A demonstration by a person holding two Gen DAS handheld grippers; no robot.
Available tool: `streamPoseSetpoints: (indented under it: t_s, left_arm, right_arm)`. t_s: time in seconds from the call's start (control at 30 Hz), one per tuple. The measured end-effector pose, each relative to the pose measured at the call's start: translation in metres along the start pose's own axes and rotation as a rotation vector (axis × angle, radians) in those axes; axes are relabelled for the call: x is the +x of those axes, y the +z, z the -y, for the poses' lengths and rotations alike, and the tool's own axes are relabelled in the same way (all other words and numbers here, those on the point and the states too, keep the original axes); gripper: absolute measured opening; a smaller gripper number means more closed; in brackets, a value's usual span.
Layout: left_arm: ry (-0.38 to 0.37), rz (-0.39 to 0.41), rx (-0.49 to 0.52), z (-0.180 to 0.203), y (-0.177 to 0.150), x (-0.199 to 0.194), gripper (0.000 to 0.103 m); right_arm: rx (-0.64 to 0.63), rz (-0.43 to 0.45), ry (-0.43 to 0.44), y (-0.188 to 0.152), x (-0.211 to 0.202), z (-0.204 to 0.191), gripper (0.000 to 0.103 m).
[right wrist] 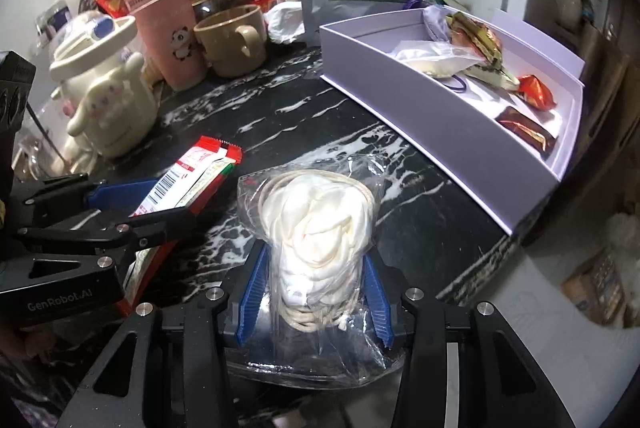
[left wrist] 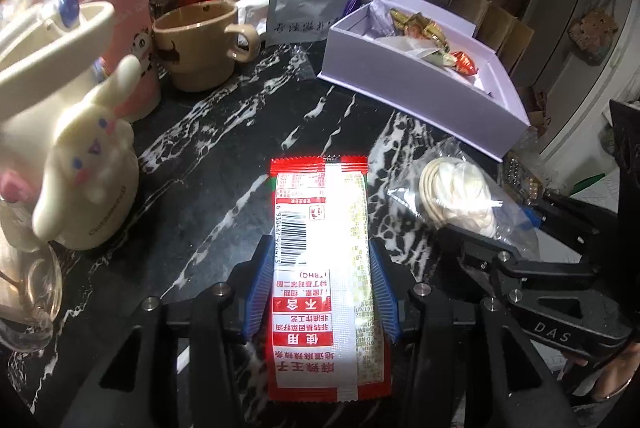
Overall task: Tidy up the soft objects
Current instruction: 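Close the left tool on the red packet while the right tool grasps the clear bag, then lift and carry the red packet and clear bag over the gift box with both tools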
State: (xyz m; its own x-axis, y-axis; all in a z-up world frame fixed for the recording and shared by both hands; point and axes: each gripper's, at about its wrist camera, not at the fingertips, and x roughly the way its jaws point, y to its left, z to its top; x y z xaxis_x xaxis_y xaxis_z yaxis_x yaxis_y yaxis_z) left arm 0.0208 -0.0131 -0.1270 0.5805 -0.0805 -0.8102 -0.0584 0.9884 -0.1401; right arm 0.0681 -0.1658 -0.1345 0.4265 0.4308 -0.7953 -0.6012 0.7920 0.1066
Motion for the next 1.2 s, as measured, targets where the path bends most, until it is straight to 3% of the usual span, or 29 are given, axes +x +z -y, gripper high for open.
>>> streamPoseSetpoints:
  t_s: [0.5,1.2]
  left_arm:
    - [-0.061,0.126,0.036,0.019,0.0,-0.059,0.046]
    - [-0.168,0.352,0.185,0.083,0.034,-0.128,0.046]
  right_arm:
    - [0.04,0.123,0.033,-0.017,-0.07,-0.02,0.045]
    - [0.052,0.357,-0.063,-0.02,-0.176,-0.005,0.046]
